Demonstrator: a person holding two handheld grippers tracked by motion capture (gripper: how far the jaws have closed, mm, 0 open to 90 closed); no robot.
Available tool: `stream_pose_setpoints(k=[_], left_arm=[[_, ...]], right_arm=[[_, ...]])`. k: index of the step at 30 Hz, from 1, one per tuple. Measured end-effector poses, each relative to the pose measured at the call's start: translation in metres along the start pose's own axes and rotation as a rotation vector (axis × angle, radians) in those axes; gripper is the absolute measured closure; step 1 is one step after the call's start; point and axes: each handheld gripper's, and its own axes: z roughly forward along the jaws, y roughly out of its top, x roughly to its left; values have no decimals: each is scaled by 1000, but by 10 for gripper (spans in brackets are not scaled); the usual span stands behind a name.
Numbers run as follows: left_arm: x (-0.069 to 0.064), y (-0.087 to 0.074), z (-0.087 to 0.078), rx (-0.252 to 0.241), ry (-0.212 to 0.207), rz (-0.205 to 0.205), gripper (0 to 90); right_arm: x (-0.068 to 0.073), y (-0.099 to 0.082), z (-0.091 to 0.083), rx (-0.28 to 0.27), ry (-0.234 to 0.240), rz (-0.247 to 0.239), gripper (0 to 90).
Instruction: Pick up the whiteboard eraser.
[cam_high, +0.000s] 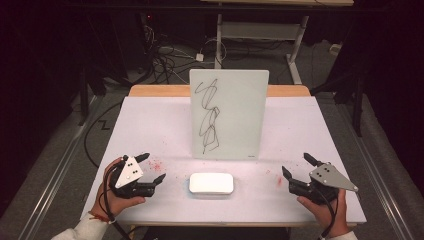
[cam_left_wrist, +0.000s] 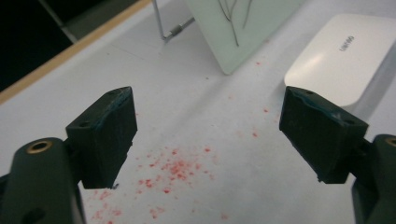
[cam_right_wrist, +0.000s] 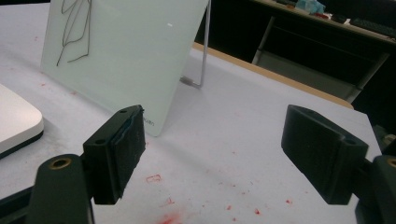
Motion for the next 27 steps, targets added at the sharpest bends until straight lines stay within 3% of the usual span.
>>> stream_pose_setpoints(k=[1,6,7,8,10,13,14,17,27], left_arm=[[2,-1,1,24,-25,-7,178],[1,1,3,78,-48,5,178],[1,5,3,121,-76,17,178],[-1,7,3,131,-76,27,178],[-1,13,2,152,-121,29,179],[-3,20,5,169,-138,48,178],[-7,29,11,202,-184,71,178],[-17,45,23,255,-243,142,178],[-54,88,84,340,-338,278,178]], right_arm=[[2,0,1,3,15,-3,223],[8,1,4,33,40,-34,223],[9,1,5,40,43,-41,224],[10,1,5,46,42,-54,224],[12,1,7,52,50,-57,225],[13,0,9,60,61,-66,232],[14,-1,9,58,54,-64,242],[15,-1,9,48,55,-56,243],[16,-2,10,55,60,-67,243]])
